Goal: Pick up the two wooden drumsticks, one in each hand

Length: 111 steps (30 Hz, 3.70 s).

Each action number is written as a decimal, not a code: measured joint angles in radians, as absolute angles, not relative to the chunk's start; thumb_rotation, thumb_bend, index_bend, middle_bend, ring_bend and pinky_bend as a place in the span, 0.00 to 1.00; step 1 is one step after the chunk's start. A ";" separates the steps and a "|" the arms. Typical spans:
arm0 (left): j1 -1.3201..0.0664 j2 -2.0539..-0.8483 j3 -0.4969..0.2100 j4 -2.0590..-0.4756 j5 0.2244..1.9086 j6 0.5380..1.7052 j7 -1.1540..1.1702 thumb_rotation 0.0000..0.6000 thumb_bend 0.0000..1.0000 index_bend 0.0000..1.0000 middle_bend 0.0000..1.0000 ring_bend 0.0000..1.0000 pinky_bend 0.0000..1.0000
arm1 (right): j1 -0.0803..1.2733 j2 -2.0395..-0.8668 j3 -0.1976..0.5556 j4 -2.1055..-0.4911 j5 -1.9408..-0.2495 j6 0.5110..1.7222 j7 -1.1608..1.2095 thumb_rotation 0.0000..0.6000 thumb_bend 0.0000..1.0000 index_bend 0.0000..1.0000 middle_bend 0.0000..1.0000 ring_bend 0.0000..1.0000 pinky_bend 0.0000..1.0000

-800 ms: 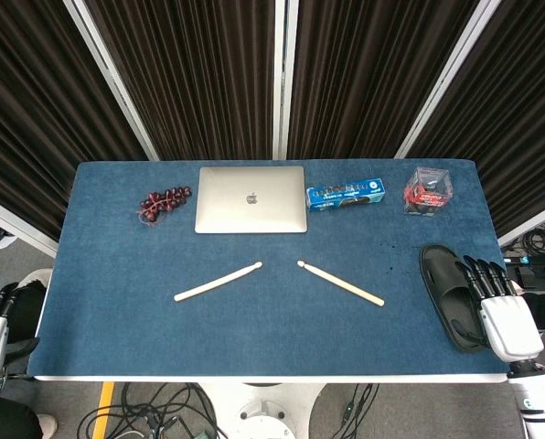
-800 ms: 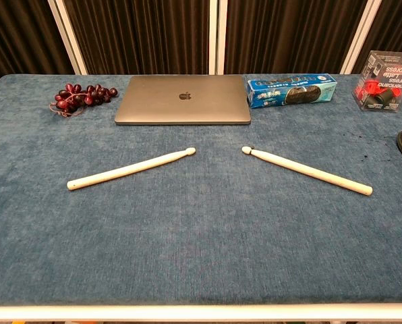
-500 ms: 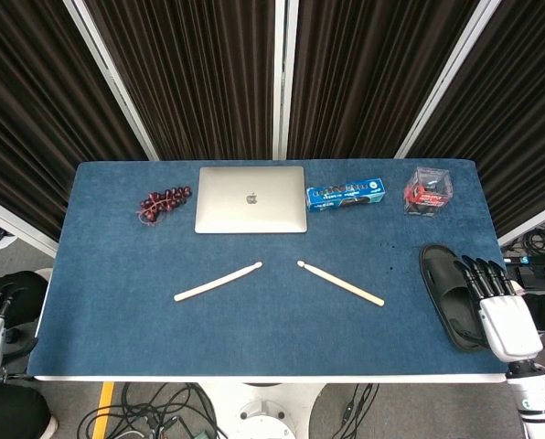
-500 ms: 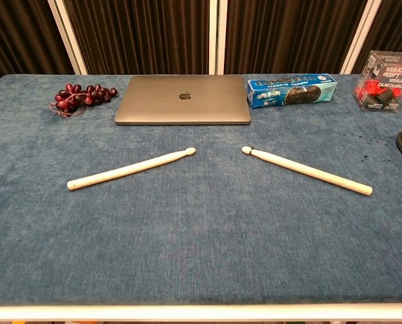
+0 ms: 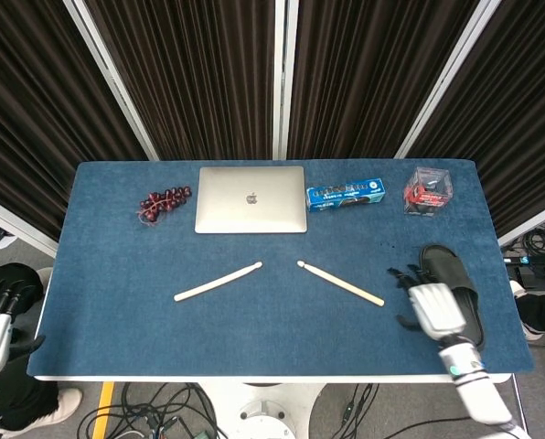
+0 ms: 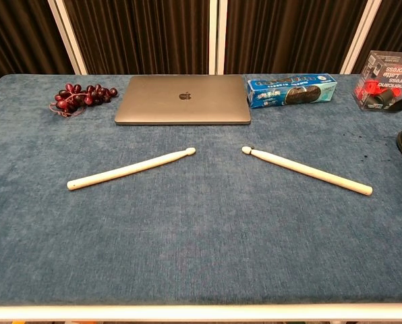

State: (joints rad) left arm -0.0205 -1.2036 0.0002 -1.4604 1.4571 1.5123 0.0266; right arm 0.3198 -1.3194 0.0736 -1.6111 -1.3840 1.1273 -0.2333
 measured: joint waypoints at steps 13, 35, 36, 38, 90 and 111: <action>-0.009 -1.203 0.005 -1.447 1.448 1.492 0.000 1.00 0.14 0.19 0.12 0.04 0.04 | 0.452 -1.586 0.141 -1.447 -1.147 1.027 -0.481 1.00 0.21 0.34 0.47 0.23 0.32; -0.011 -1.205 0.004 -1.438 1.449 1.464 -0.009 1.00 0.14 0.19 0.12 0.04 0.04 | 0.471 -1.651 0.107 -1.348 -1.121 1.050 -0.514 1.00 0.32 0.42 0.50 0.27 0.32; -0.011 -1.205 0.004 -1.437 1.448 1.462 -0.011 1.00 0.14 0.19 0.12 0.04 0.04 | 0.471 -1.653 0.105 -1.347 -1.121 1.050 -0.515 1.00 0.32 0.42 0.50 0.27 0.32; -0.011 -1.205 0.003 -1.436 1.448 1.461 -0.012 1.00 0.14 0.19 0.12 0.04 0.04 | 0.472 -1.655 0.103 -1.346 -1.120 1.050 -0.520 1.00 0.32 0.42 0.50 0.27 0.32; -0.386 -1.357 -0.139 -1.605 1.308 1.096 0.283 1.00 0.17 0.41 0.46 0.74 0.90 | 0.559 -1.317 0.228 -1.546 -1.279 1.113 -0.338 1.00 0.73 0.58 0.59 0.39 0.36; -0.641 -1.732 -0.182 -1.533 0.833 1.083 0.856 1.00 0.28 0.45 0.51 0.82 0.94 | 0.546 -1.299 0.184 -1.515 -1.248 1.098 -0.307 1.00 0.73 0.58 0.59 0.39 0.36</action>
State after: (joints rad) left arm -0.6406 -1.7325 -0.1820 -1.5329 0.8326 1.0832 0.8556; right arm 0.5456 -1.2991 0.1842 -1.5153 -1.2478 1.0982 -0.3075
